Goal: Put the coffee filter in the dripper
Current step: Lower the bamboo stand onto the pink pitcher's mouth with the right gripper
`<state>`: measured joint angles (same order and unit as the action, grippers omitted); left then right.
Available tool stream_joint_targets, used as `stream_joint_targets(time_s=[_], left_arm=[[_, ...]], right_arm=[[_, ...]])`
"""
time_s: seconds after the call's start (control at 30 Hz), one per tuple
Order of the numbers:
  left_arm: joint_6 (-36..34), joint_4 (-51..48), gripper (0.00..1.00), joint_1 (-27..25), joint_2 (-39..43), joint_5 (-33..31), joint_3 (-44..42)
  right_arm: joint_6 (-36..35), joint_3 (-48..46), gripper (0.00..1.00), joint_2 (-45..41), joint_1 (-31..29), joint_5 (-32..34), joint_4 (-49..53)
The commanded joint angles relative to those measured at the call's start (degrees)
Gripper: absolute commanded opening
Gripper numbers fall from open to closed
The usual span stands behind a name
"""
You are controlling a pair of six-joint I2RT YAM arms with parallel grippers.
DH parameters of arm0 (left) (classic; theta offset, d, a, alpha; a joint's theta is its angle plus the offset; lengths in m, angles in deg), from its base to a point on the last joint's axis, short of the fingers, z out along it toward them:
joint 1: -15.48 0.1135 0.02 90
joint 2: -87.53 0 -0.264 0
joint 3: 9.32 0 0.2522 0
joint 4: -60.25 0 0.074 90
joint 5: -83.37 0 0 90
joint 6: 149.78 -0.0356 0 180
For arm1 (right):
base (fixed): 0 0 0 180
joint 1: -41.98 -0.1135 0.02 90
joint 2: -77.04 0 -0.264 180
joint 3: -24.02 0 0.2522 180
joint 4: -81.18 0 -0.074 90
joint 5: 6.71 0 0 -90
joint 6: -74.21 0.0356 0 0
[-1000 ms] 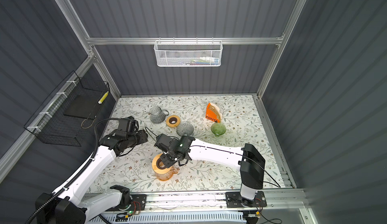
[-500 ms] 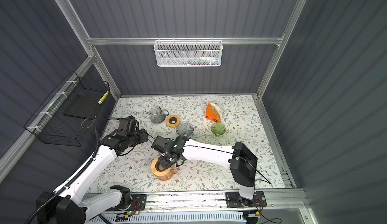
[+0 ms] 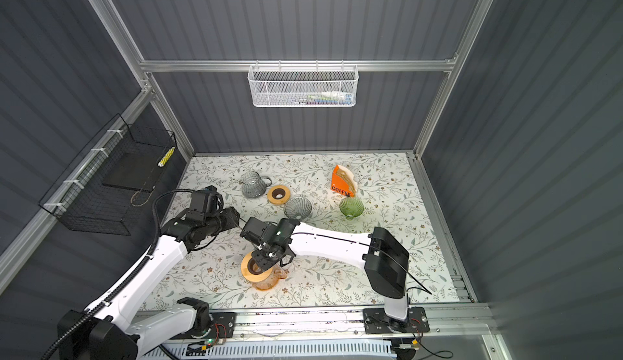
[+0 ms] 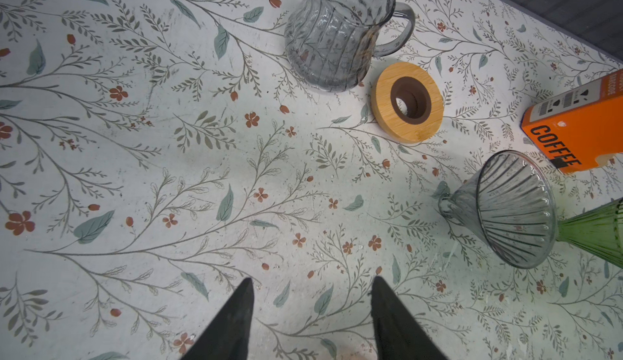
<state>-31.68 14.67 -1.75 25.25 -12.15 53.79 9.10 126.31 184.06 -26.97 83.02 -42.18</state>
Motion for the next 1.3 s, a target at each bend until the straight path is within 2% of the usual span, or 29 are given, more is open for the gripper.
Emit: stream_joint_targets(time_s=[0.0, 1.27], left_arm=[[-1.0, 0.2, 0.57, -0.3, 1.7, 0.7, -0.9], [-1.4, 0.1, 0.57, -0.3, 3.3, 0.4, -1.7]], right_arm=[[0.1, 1.6, 0.25, 0.9, -0.2, 0.5, 1.7], [0.2, 4.2, 0.33, 4.0, -0.2, 2.4, 3.4]])
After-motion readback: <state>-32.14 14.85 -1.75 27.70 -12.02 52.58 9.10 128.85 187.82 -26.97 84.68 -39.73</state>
